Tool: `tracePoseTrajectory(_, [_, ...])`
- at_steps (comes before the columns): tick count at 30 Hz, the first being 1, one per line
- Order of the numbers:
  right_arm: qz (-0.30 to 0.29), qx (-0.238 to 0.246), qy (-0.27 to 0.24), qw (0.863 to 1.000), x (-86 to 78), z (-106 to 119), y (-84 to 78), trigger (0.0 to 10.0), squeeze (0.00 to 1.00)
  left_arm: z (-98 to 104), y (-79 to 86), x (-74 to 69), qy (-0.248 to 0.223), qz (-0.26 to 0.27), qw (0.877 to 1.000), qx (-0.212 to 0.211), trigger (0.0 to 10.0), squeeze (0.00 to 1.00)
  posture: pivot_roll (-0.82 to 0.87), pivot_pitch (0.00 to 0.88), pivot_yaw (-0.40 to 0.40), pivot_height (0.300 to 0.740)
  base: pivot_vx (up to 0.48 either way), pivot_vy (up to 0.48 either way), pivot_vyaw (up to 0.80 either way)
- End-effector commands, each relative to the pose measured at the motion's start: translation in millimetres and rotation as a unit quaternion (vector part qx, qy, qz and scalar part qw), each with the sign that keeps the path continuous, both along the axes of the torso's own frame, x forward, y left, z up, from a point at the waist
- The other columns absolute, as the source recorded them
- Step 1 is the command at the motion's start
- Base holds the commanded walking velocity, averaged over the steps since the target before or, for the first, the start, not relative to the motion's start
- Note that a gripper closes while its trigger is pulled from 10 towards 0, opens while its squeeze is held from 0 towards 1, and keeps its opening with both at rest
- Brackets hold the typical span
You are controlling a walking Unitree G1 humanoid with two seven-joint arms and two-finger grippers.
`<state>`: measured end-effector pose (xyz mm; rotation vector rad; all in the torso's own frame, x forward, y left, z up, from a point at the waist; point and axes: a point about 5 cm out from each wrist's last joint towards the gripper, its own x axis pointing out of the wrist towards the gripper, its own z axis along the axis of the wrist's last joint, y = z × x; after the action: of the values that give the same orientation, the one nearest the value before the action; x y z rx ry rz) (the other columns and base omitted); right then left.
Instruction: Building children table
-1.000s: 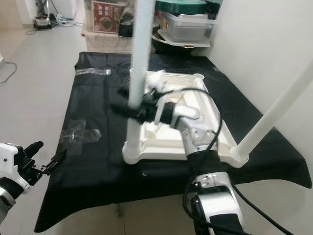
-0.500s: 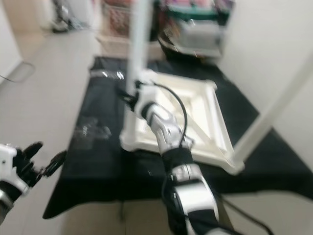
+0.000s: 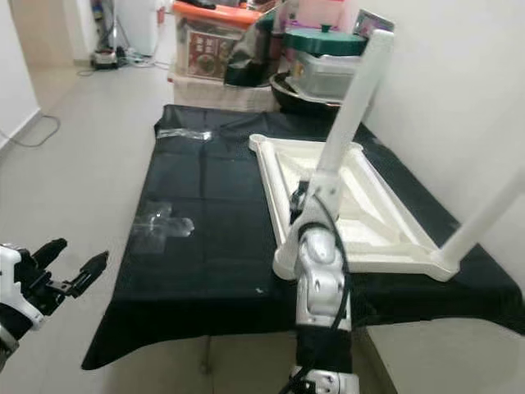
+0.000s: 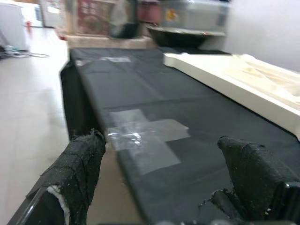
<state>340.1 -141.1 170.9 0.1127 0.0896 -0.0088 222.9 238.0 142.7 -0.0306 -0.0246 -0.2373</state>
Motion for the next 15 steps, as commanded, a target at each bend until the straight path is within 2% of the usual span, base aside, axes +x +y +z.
tracePoseTrajectory(1, [0.046,0.023,-0.047,0.998,8.5,21,8.3,10.0,1.0,-2,-2.4,1.3,0.008,-0.008,1.0,0.0,10.0,0.0,0.07,0.0,-0.1,0.74,0.0,0.0,0.0])
tracePoseTrajectory(3, [0.046,0.023,-0.047,0.998,8.5,21,8.3,10.0,1.0,-2,-2.4,1.3,0.008,-0.008,1.0,0.0,10.0,0.0,0.07,0.0,-0.1,0.74,0.0,0.0,0.0])
tracePoseTrajectory(4, [0.104,0.043,-0.082,0.99,14.3,39,13.6,10.0,0.0,-2,-2.4,1.8,0.007,-0.007,1.0,0.0,10.0,0.0,0.07,0.0,-0.101,0.74,0.0,0.0,0.0])
tracePoseTrajectory(5, [0.197,0.057,-0.132,0.97,16.8,65,16.5,10.0,0.0,-2,-2.4,2.3,0.007,-0.006,1.0,-0.001,10.0,0.0,0.08,0.0,-0.111,0.74,0.0,0.0,0.0])
tracePoseTrajectory(6, [0.197,0.057,-0.132,0.97,16.8,65,16.5,10.0,0.0,-2,-2.4,2.3,0.007,-0.006,1.0,-0.001,10.0,0.0,0.08,0.0,-0.111,0.74,0.0,0.0,0.0])
tracePoseTrajectory(7, [0.333,0.032,-0.195,0.922,16.7,99,16.5,10.0,0.0,-2,-2.1,3.5,0.006,-0.004,1.0,-0.002,10.0,0.0,0.08,0.0,-0.112,0.74,0.0,0.0,0.0])
tracePoseTrajectory(8, [0.393,0.01,-0.191,0.899,16.4,100,17.7,10.0,0.0,-2,-2.2,4.3,0.005,-0.004,1.0,-0.003,10.0,0.0,0.09,0.0,-0.117,0.74,0.0,0.0,0.0])
tracePoseTrajectory(9, [0.393,0.01,-0.191,0.899,16.4,100,17.7,10.0,0.0,-2,-2.2,4.3,0.005,-0.004,1.0,-0.003,10.0,0.0,0.09,0.0,-0.117,0.74,0.0,0.0,0.0])
tracePoseTrajectory(10, [0.425,-0.003,-0.182,0.887,16.3,97,18.5,10.0,0.0,-2,-2.3,4.8,0.005,-0.004,1.0,-0.003,10.0,0.0,0.09,0.0,-0.119,0.74,0.0,0.0,0.0])
tracePoseTrajectory(11, [0.425,-0.003,-0.182,0.887,16.3,97,18.5,10.0,0.0,-2,-2.3,4.8,0.005,-0.004,1.0,-0.003,10.0,0.0,0.09,0.0,-0.119,0.74,0.0,0.0,0.0])
tracePoseTrajectory(12, [0.462,-0.013,-0.166,0.871,16.6,91,22.6,10.0,0.0,-2,-2.4,5.3,0.005,-0.005,1.0,-0.003,10.0,0.0,0.09,0.0,-0.12,0.74,0.0,0.0,0.0])
tracePoseTrajectory(14, [0.577,-0.033,-0.138,0.805,1.5,76,41.7,10.0,0.0,-3,-2.8,6.1,0.005,-0.005,1.0,-0.003,10.0,0.0,0.11,0.0,-0.131,0.74,0.0,0.0,0.0])
tracePoseTrajectory(15, [0.577,-0.033,-0.138,0.805,1.5,76,41.7,10.0,0.0,-3,-2.8,6.1,0.005,-0.005,1.0,-0.003,10.0,0.0,0.11,0.0,-0.131,0.74,0.0,0.0,0.0])
